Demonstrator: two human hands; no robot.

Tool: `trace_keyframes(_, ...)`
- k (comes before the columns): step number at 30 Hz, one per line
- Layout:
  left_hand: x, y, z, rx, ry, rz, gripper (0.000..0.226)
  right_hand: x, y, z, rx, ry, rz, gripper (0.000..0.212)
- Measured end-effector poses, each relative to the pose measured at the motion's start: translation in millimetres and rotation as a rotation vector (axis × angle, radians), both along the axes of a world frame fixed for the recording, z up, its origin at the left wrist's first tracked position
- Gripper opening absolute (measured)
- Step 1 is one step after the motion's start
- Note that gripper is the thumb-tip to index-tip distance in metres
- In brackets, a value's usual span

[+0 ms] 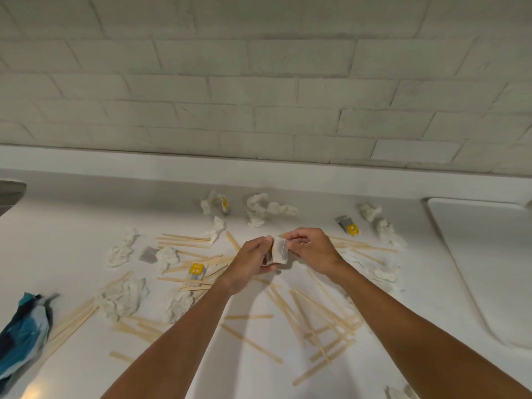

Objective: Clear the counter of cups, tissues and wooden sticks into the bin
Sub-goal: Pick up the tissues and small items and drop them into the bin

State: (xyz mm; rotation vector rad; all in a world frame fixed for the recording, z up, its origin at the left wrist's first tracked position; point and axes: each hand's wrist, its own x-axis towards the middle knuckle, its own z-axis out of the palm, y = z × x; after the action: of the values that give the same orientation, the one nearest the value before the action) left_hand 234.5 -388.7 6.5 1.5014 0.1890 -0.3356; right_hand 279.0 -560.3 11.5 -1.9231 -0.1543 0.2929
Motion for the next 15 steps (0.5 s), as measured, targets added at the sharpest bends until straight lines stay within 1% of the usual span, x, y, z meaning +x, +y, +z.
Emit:
trace_keyframes(3,1.2,1.9,-1.9,0.041,-0.02,0.011,0.022,-3.6,-0.8,1.8,0.049,0.124,0.083,0.026)
trace_keyframes(4,2.5,2.0,-3.5,0.049,-0.028,0.018,0.017,-3.4,-1.6,1.7,0.06,0.15,0.086,0.028)
trace_keyframes(6,4.7,2.2,-6.0,0.076,-0.039,0.047,0.013,0.0,-3.1,-0.9,0.073,0.154,0.021,0.031)
trace_keyframes(8,6.9,4.5,-7.4,0.095,-0.036,0.07,0.014,6.3,-4.2,-6.1,0.023,0.076,-0.064,0.03)
trace_keyframes(10,8.0,7.0,-6.9,0.09,-0.033,0.082,0.018,12.5,-6.3,-11.3,-0.112,-0.048,-0.092,0.025)
trace_keyframes(12,8.1,8.8,-6.2,0.073,-0.033,0.092,0.025,19.4,-9.3,-18.0,-0.257,-0.139,-0.022,0.026)
trace_keyframes(15,9.8,12.2,-6.6,0.061,-0.025,0.098,0.032,30.9,-8.6,-30.1,-0.417,-0.239,0.143,0.04)
